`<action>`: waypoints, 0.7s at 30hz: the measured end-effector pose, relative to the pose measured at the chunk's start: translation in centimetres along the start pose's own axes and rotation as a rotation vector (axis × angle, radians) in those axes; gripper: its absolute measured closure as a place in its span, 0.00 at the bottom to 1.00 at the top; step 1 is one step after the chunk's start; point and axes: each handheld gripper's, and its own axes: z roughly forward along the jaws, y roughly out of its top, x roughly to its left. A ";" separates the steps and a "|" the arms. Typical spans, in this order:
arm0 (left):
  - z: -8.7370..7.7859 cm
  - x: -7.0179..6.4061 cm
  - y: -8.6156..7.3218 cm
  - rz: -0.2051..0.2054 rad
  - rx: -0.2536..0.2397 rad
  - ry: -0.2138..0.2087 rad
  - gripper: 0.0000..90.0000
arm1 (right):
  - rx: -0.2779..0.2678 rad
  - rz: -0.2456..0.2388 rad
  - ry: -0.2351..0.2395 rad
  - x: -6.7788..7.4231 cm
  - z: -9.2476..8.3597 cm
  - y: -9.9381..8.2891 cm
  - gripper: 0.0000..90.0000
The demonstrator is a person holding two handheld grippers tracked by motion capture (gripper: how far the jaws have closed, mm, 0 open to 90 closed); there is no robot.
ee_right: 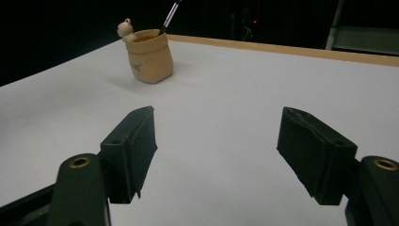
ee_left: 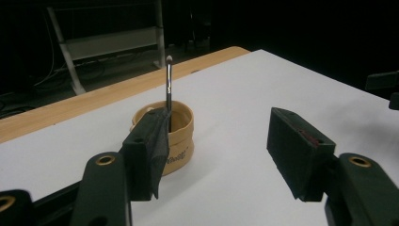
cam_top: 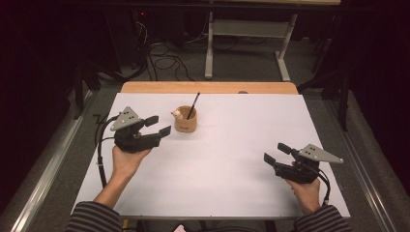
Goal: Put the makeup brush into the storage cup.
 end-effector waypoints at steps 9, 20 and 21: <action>-1.0 0.0 -0.9 -0.019 -0.018 -0.007 0.43 | -0.001 -0.002 0.004 0.0 0.0 0.0 0.33; -0.9 -1.2 -1.3 -0.016 -0.011 -0.032 0.43 | 0.002 -0.006 0.014 0.1 -0.1 0.0 0.33; -0.9 -1.2 -1.3 -0.017 -0.009 -0.031 0.43 | 0.002 -0.006 0.015 0.1 -0.1 0.0 0.33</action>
